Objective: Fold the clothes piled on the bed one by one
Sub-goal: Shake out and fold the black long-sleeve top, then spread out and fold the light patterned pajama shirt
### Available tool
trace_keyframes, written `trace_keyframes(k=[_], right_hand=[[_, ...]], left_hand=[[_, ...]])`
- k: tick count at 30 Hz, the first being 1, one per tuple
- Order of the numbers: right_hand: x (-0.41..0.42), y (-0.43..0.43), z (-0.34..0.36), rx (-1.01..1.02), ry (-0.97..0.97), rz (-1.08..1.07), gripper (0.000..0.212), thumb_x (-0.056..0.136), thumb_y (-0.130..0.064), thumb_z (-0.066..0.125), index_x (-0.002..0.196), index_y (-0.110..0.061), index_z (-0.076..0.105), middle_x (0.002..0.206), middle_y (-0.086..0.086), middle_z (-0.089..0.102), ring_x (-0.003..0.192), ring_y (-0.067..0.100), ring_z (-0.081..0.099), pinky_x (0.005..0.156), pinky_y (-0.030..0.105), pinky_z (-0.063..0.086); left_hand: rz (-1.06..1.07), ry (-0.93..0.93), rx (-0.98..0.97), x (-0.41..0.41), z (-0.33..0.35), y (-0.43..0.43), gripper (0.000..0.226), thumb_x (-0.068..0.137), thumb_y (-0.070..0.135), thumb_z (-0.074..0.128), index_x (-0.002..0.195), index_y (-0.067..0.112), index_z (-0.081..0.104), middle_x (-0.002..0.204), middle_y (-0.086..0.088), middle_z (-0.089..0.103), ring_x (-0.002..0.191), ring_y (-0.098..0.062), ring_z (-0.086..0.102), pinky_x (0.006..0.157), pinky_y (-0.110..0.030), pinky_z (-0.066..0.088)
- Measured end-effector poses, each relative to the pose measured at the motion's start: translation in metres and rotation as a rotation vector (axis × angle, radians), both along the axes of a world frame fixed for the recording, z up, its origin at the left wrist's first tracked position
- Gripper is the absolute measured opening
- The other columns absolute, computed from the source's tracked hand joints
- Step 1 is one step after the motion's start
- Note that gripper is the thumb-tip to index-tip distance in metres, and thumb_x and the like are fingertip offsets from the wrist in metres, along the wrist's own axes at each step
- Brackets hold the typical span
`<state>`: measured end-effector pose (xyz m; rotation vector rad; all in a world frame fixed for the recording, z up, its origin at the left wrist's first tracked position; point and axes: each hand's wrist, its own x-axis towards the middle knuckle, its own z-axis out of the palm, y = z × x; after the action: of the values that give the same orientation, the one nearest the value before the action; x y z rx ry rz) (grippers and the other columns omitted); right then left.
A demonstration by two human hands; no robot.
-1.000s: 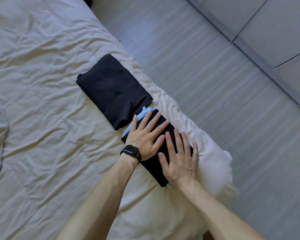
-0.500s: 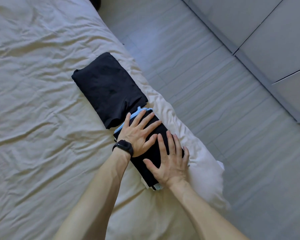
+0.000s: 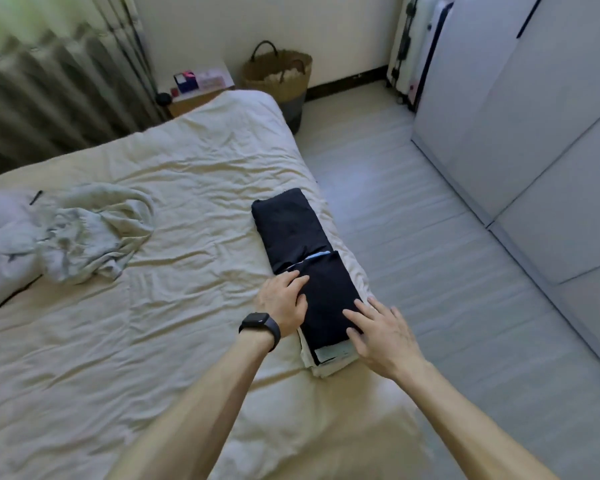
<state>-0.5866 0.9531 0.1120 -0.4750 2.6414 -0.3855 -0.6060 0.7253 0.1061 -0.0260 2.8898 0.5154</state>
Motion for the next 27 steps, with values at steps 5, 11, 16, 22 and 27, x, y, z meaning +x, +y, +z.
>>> trace_keyframes(k=[5, 11, 16, 22, 27], right_hand=[[0.023, -0.047, 0.082, -0.177, 0.173, 0.125, 0.036, 0.103, -0.037, 0.053, 0.138, -0.035, 0.063, 0.154, -0.008, 0.050, 0.151, 0.020, 0.032, 0.120, 0.039, 0.027], [0.051, -0.149, 0.180, -0.420, 0.409, 0.317, 0.028, 0.100, -0.028, 0.063, 0.126, -0.029, 0.073, 0.140, -0.004, 0.063, 0.144, 0.025, 0.046, 0.116, 0.050, 0.038], [0.088, -0.252, 0.238, -0.484, 0.506, 0.477, 0.032, 0.103, -0.035, 0.057, 0.133, -0.031, 0.067, 0.146, -0.007, 0.058, 0.148, 0.019, 0.039, 0.118, 0.043, 0.034], [0.145, -0.376, 0.254, -0.519, 0.547, 0.485, 0.034, 0.103, -0.039, 0.055, 0.136, -0.036, 0.064, 0.148, -0.009, 0.056, 0.148, 0.017, 0.038, 0.117, 0.038, 0.033], [0.177, -0.471, 0.247, -0.488, 0.559, 0.433, 0.034, 0.102, -0.040, 0.056, 0.135, -0.034, 0.065, 0.146, -0.006, 0.058, 0.147, 0.020, 0.041, 0.117, 0.045, 0.037]], left_hand=[[0.187, 0.056, -0.028, 0.080, 0.065, -0.051, 0.051, 0.098, 0.032, 0.050, 0.149, 0.027, 0.045, 0.152, 0.006, 0.045, 0.138, -0.015, 0.041, 0.113, -0.031, 0.029], [0.373, 0.086, -0.242, 0.178, 0.150, -0.160, 0.058, 0.099, 0.053, 0.041, 0.153, 0.032, 0.036, 0.158, 0.007, 0.035, 0.149, -0.018, 0.026, 0.118, -0.039, 0.023], [0.569, 0.167, -0.321, 0.261, 0.206, -0.265, 0.060, 0.097, 0.055, 0.043, 0.153, 0.035, 0.035, 0.160, 0.005, 0.033, 0.151, -0.019, 0.021, 0.119, -0.042, 0.022], [0.617, 0.180, -0.386, 0.330, 0.226, -0.400, 0.061, 0.096, 0.056, 0.043, 0.153, 0.038, 0.032, 0.162, 0.006, 0.030, 0.151, -0.019, 0.020, 0.120, -0.044, 0.018], [0.542, 0.183, -0.413, 0.353, 0.229, -0.504, 0.060, 0.096, 0.054, 0.043, 0.152, 0.037, 0.032, 0.161, 0.004, 0.030, 0.150, -0.020, 0.021, 0.119, -0.046, 0.021]])
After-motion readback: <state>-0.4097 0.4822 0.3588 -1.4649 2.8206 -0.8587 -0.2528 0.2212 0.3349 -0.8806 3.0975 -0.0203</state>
